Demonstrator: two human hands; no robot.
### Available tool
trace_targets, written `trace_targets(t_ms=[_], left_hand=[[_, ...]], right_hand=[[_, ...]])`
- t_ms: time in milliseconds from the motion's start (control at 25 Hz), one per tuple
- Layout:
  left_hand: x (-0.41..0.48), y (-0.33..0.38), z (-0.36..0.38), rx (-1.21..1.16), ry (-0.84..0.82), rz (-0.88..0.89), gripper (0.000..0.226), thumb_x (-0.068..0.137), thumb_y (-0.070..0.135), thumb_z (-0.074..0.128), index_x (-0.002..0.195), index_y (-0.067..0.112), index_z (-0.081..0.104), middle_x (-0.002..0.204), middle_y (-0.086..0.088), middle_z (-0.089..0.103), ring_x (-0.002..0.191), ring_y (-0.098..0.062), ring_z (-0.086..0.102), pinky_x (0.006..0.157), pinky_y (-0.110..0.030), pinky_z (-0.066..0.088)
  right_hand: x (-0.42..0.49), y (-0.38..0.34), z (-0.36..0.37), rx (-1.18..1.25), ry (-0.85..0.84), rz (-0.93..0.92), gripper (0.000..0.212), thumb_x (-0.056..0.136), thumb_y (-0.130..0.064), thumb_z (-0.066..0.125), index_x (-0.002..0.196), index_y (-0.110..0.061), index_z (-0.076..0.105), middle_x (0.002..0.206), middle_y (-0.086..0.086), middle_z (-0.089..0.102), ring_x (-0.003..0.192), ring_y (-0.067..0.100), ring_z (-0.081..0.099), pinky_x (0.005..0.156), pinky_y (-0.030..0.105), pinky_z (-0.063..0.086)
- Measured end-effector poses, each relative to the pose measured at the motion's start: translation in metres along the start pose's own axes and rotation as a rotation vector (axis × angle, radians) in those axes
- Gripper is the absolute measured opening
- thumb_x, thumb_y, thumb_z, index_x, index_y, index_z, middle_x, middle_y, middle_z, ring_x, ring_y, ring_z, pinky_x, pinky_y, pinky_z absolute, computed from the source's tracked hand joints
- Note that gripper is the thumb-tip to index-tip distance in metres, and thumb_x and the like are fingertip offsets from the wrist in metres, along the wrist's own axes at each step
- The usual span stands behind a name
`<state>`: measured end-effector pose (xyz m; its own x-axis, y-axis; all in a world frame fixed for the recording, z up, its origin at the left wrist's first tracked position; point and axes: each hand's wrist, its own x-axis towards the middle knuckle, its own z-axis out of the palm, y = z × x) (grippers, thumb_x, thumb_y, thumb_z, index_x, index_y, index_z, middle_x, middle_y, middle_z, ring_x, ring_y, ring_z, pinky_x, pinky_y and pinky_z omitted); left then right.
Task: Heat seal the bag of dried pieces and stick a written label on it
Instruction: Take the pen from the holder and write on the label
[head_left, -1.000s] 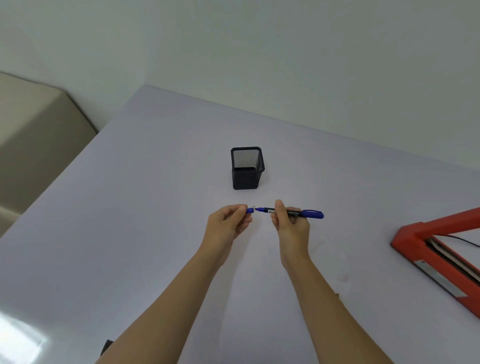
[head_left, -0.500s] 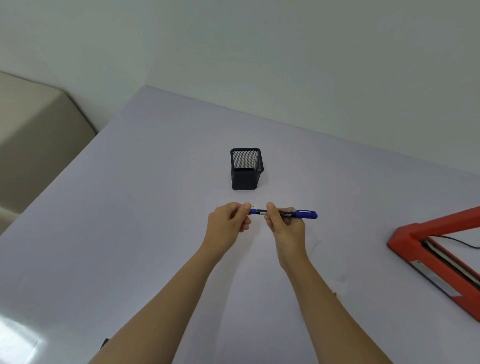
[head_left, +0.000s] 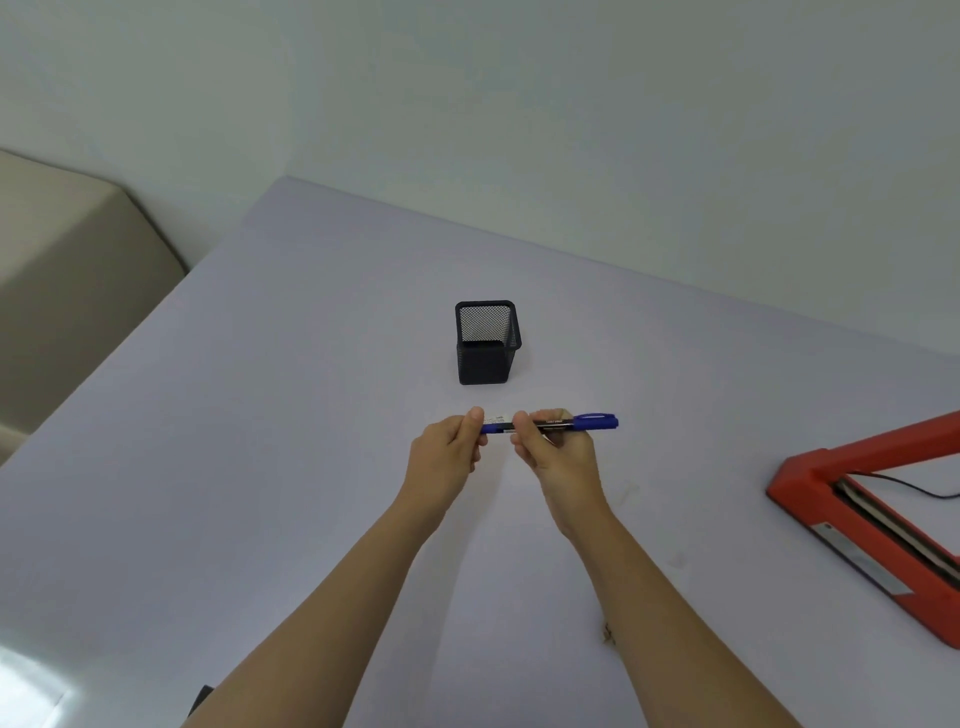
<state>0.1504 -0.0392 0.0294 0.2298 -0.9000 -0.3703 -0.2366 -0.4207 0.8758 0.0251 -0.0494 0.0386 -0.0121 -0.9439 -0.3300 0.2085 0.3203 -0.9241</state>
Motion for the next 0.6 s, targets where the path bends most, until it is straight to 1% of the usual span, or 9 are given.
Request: trace_targets(t_ms=[80,160,200,280,320,400,480,520,600], left_hand=[[0.004,0.002,-0.002,-0.026,0.025,-0.009,0.042,0.099,0.038,0.038,0.072,0.014,0.06,0.065,0.002,0.056,0.059,-0.01,0.05,0.063,-0.02,0.044],[0.012,0.011,-0.007,0.048,0.036,0.06,0.042,0.099,0.037,0.037,0.076,0.012,0.062,0.067,0.002,0.06,0.059,-0.009,0.053,0.059,-0.014,0.042],[0.018,0.016,-0.011,0.11,0.055,0.111,0.041,0.099,0.037,0.037,0.079,0.013,0.062,0.068,0.001,0.061,0.06,-0.012,0.056,0.058,-0.014,0.042],[0.038,0.023,-0.018,0.225,0.155,0.224,0.034,0.1,0.031,0.037,0.079,0.014,0.057,0.067,-0.002,0.06,0.065,-0.024,0.056,0.062,-0.026,0.042],[0.049,0.026,-0.021,0.254,0.214,0.254,0.028,0.1,0.026,0.039,0.079,0.015,0.055,0.069,-0.004,0.06,0.069,-0.026,0.054,0.064,-0.029,0.04],[0.068,0.032,-0.025,0.278,0.265,0.254,0.02,0.099,0.019,0.04,0.093,0.014,0.058,0.083,-0.009,0.064,0.08,-0.026,0.053,0.073,-0.031,0.041],[0.083,0.036,-0.021,0.391,0.24,0.261,0.022,0.099,0.017,0.038,0.1,0.006,0.058,0.088,-0.017,0.065,0.077,-0.026,0.049,0.068,-0.034,0.039],[0.091,0.035,-0.017,0.471,0.219,0.272,0.025,0.099,0.017,0.037,0.102,0.001,0.056,0.09,-0.02,0.066,0.075,-0.028,0.048,0.065,-0.034,0.037],[0.098,0.031,-0.011,0.569,0.188,0.297,0.026,0.1,0.016,0.035,0.106,0.001,0.055,0.097,-0.02,0.067,0.08,-0.033,0.054,0.062,-0.032,0.035]], right_hand=[[0.011,-0.008,0.0,0.113,0.063,0.041,0.007,0.091,-0.023,0.057,0.09,-0.017,0.054,0.086,0.002,0.061,0.059,0.007,0.062,0.06,0.017,0.051],[0.027,-0.022,-0.001,0.192,0.148,0.011,0.015,0.096,-0.03,0.046,0.087,-0.018,0.051,0.085,0.002,0.061,0.054,0.004,0.059,0.057,0.016,0.051],[0.037,-0.03,-0.002,0.138,0.172,-0.038,0.017,0.097,-0.03,0.043,0.086,-0.018,0.05,0.085,0.003,0.061,0.054,0.003,0.059,0.058,0.015,0.051],[0.056,-0.049,-0.002,-0.045,0.201,-0.183,0.018,0.097,-0.029,0.044,0.085,-0.018,0.051,0.085,0.001,0.062,0.057,0.002,0.06,0.061,0.016,0.053],[0.066,-0.057,0.0,-0.15,0.211,-0.264,0.017,0.096,-0.029,0.046,0.085,-0.018,0.052,0.083,-0.002,0.063,0.058,0.001,0.061,0.064,0.017,0.054],[0.086,-0.07,0.01,-0.38,0.192,-0.379,0.017,0.095,-0.03,0.048,0.089,-0.015,0.053,0.079,-0.006,0.064,0.063,0.003,0.063,0.069,0.021,0.055],[0.104,-0.07,0.022,-0.564,0.124,-0.413,0.016,0.093,-0.03,0.051,0.091,-0.014,0.054,0.079,-0.002,0.065,0.07,0.012,0.065,0.072,0.026,0.053],[0.112,-0.065,0.03,-0.612,0.083,-0.408,0.015,0.093,-0.029,0.051,0.093,-0.015,0.054,0.081,0.002,0.066,0.072,0.016,0.066,0.072,0.028,0.053],[0.123,-0.051,0.038,-0.692,0.014,-0.388,0.015,0.093,-0.028,0.052,0.101,-0.016,0.052,0.087,0.007,0.066,0.076,0.02,0.066,0.066,0.027,0.054]])
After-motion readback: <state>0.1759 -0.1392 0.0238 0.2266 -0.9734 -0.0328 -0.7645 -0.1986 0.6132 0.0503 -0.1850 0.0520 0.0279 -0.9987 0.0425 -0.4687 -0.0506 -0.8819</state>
